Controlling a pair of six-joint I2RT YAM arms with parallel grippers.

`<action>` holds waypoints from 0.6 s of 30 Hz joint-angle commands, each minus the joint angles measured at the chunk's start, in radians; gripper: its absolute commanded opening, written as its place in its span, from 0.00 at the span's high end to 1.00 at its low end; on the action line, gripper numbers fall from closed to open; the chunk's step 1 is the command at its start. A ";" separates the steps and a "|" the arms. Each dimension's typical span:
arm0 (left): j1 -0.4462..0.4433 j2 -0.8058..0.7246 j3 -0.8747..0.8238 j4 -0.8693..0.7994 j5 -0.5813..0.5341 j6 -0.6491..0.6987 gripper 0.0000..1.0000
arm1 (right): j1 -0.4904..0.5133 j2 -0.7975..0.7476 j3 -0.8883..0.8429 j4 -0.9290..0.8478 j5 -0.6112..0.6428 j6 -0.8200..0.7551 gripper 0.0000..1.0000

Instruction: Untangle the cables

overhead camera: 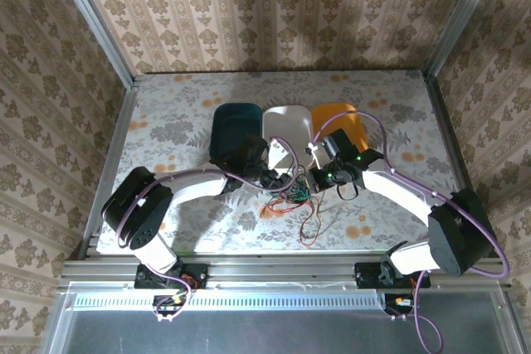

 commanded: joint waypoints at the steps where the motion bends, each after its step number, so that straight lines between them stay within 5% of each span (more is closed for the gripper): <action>1: -0.008 0.039 0.032 0.001 0.004 0.008 0.15 | -0.004 -0.066 0.051 -0.051 -0.068 -0.025 0.99; 7: -0.008 0.101 0.065 0.009 0.031 -0.006 0.43 | -0.013 -0.148 0.099 -0.078 -0.127 -0.009 1.00; 14: -0.007 0.090 0.052 0.013 0.012 -0.007 0.95 | -0.042 -0.211 0.126 -0.043 -0.204 0.048 1.00; 18: -0.007 0.061 0.014 0.016 -0.008 -0.019 1.00 | -0.101 -0.261 0.102 0.015 -0.225 0.102 1.00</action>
